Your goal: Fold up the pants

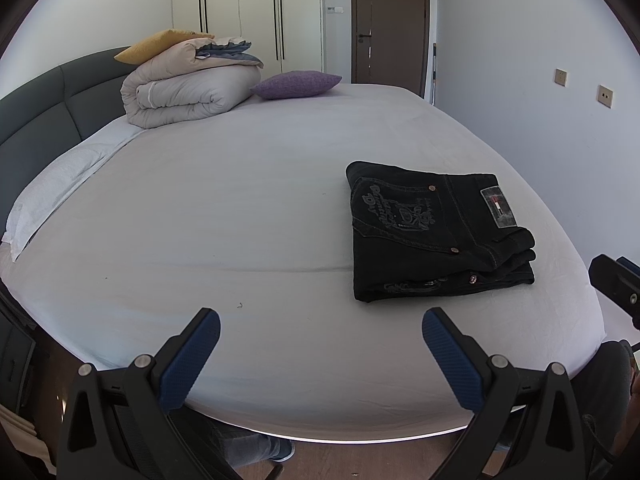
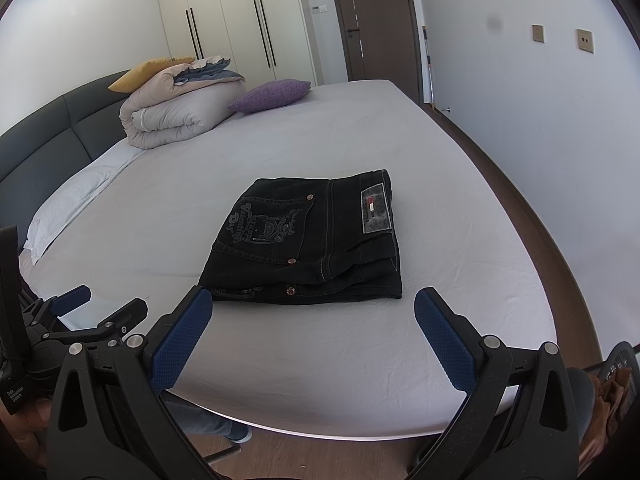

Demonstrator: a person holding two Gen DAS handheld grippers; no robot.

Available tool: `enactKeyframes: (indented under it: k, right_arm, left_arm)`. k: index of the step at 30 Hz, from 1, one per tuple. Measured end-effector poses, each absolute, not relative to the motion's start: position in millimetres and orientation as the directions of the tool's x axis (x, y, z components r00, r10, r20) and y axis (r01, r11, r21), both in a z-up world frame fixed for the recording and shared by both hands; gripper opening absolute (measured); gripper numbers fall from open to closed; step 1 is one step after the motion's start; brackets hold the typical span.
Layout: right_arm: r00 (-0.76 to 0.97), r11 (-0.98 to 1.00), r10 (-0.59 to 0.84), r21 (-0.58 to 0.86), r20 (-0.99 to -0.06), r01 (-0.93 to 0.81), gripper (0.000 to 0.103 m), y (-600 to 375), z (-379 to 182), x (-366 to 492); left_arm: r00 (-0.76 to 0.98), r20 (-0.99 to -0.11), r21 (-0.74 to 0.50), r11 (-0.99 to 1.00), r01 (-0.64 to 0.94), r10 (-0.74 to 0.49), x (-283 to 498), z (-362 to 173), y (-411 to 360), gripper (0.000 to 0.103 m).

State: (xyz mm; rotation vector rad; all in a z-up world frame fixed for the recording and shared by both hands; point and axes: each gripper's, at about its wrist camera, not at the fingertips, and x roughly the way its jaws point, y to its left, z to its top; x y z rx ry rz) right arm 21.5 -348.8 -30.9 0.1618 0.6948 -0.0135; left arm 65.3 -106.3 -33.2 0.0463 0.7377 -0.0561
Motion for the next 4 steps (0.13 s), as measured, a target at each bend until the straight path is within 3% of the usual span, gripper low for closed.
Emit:
enactKeyframes:
  k: [4]
  right_arm:
    - [0.765,0.987,0.046,0.146,-0.642,0.063,0.103,-350.1,-33.8,21.2]
  left_arm:
    - [0.74,-0.672,0.031,0.997,0.067,-0.029,64.1,-34.1,-109.3,0.103]
